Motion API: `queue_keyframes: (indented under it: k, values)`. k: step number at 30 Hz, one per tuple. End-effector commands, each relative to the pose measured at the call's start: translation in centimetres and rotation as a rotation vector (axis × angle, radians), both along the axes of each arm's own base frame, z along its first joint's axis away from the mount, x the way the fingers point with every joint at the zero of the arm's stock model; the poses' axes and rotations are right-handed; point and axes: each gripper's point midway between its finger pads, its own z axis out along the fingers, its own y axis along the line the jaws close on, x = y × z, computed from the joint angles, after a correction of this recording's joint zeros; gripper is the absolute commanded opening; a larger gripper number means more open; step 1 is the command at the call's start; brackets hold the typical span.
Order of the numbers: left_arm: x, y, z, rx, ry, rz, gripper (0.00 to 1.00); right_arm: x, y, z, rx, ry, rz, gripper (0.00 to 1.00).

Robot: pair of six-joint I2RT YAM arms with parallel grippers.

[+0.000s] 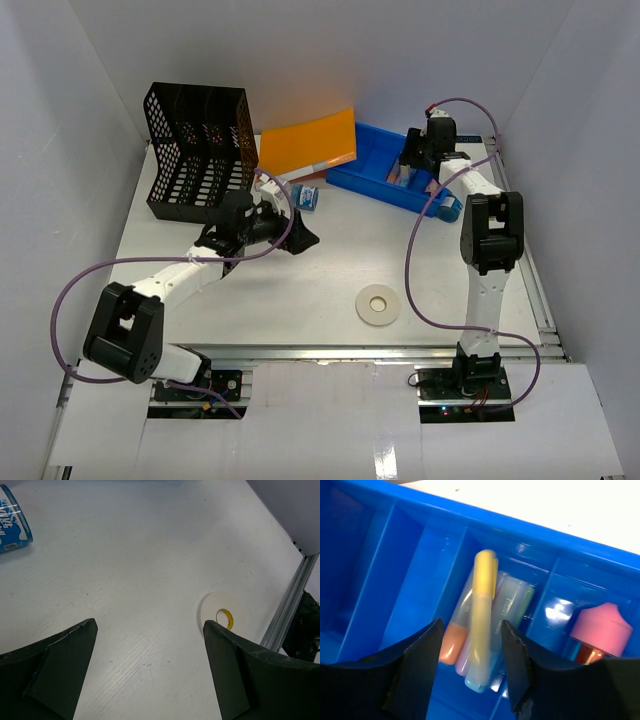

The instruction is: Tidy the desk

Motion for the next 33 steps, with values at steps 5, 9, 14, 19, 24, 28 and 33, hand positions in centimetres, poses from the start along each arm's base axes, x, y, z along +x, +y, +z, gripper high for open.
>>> queue_keyframes:
  k: [5,9,14,19,24,28,33]
  values:
    - [-0.5,-1.4,0.7,-0.012,0.009,-0.093,0.98,0.0,0.4,6.2,0.053,-0.127,0.032,0.69]
    - [-2.2,-2.8,0.3,0.021,-0.034,-0.172,0.98,-5.4,2.2,10.5,0.025,-0.197,0.317,0.73]
    - [-6.9,-6.6,-1.9,0.133,-0.069,-0.306,0.98,-22.4,7.5,15.6,0.05,-0.408,1.045,0.85]
    - [-8.4,-8.9,-4.4,0.185,0.061,-0.228,0.92,-32.9,7.0,10.8,0.014,-0.347,1.198,0.9]
    - [-8.9,-11.0,-6.8,0.263,0.178,-0.096,0.84,-35.5,5.4,8.8,-0.054,-0.426,1.129,0.98]
    - [-8.8,-11.9,-9.3,0.435,0.209,0.037,0.83,-36.0,3.0,9.5,-0.082,-0.498,1.022,0.94]
    - [-8.8,-13.7,-10.6,0.567,0.215,0.083,0.84,-36.0,2.1,10.1,-0.074,-0.516,0.984,0.94]
